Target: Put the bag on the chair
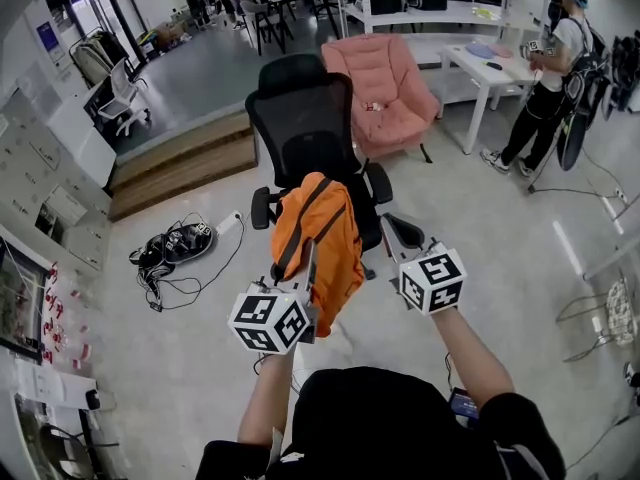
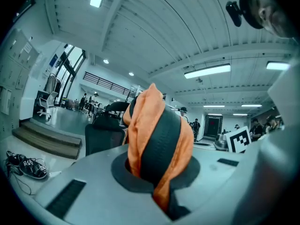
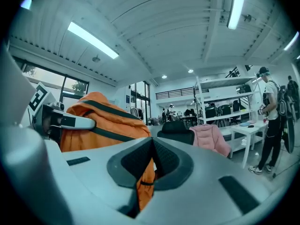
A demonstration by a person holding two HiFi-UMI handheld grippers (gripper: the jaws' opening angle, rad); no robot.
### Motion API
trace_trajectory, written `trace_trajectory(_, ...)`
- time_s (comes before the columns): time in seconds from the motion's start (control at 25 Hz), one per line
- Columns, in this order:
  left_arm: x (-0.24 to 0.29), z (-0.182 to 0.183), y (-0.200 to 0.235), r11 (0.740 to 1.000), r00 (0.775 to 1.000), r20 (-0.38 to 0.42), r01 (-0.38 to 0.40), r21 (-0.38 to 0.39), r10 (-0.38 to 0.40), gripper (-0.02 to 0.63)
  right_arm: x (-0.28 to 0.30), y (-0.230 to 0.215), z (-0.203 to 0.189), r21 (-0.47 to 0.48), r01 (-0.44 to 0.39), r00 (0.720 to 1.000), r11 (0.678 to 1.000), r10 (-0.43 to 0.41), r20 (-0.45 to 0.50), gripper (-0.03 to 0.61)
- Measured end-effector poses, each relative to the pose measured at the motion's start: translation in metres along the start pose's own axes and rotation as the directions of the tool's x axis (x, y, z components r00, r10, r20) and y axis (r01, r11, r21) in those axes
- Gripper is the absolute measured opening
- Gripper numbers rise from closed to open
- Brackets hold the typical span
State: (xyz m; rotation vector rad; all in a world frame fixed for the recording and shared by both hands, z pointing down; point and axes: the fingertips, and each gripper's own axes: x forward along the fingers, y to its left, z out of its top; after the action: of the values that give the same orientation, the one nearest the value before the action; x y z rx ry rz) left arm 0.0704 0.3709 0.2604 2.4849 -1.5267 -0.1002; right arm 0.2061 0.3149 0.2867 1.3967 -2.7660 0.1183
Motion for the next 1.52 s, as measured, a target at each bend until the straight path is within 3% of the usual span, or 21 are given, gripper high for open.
trace_trajectory(0.48, 0.052, 0.009, 0.053, 1.0, 1.0, 0.006, 0.023, 0.002, -0.023, 0.026, 0.078, -0.021, -0.006, 0.003, -0.009, 1.0, 1.0, 0.009, -0.015, 0.002)
trace_trajectory(1.0, 0.15, 0.037, 0.16, 0.999, 0.999, -0.002, 0.04, -0.011, -0.04, 0.025, 0.216, -0.061, -0.006, 0.032, 0.015, 0.999, 0.999, -0.014, -0.042, 0.002)
trace_trajectory(1.24, 0.185, 0.069, 0.212, 0.998, 0.999, -0.011, 0.05, -0.029, -0.051, 0.025, 0.28, -0.068, 0.017, 0.032, 0.026, 0.998, 0.999, -0.024, -0.063, 0.002)
trace_trajectory(1.52, 0.209, 0.05, 0.261, 0.998, 0.998, -0.028, 0.054, -0.034, -0.055, 0.025, 0.329, -0.07, -0.01, 0.019, 0.035, 0.996, 0.999, -0.033, -0.084, 0.002)
